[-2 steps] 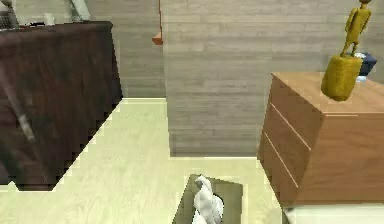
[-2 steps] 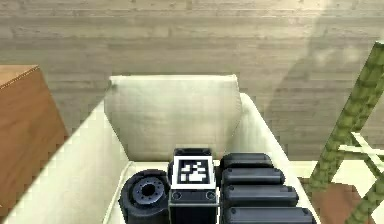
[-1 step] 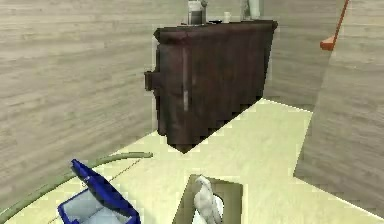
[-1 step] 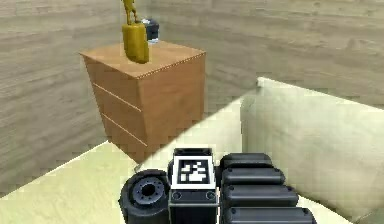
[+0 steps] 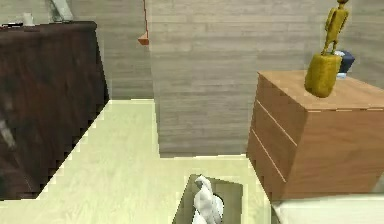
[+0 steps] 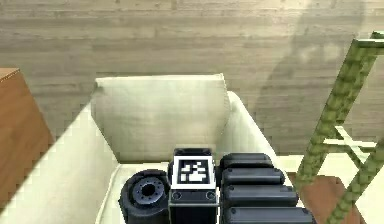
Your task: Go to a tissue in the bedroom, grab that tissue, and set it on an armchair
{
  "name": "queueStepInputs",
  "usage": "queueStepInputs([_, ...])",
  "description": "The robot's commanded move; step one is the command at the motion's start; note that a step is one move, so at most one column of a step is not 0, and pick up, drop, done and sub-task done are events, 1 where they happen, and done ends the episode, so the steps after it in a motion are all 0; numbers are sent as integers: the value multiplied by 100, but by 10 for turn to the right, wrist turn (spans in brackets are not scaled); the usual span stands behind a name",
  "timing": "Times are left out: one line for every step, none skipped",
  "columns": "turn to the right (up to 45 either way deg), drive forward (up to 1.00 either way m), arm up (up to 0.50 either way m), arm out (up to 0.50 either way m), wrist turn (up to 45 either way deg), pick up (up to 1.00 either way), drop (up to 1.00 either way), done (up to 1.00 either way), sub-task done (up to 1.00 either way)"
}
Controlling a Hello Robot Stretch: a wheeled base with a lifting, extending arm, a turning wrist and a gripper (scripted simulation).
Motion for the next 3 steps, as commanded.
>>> queueStepInputs([120, 0, 0, 0, 0, 0, 0, 0, 0])
queueStepInputs([0, 30, 0, 0, 0, 0, 0, 0, 0])
queueStepInputs([450, 0, 0, 0, 0, 0, 0, 0, 0])
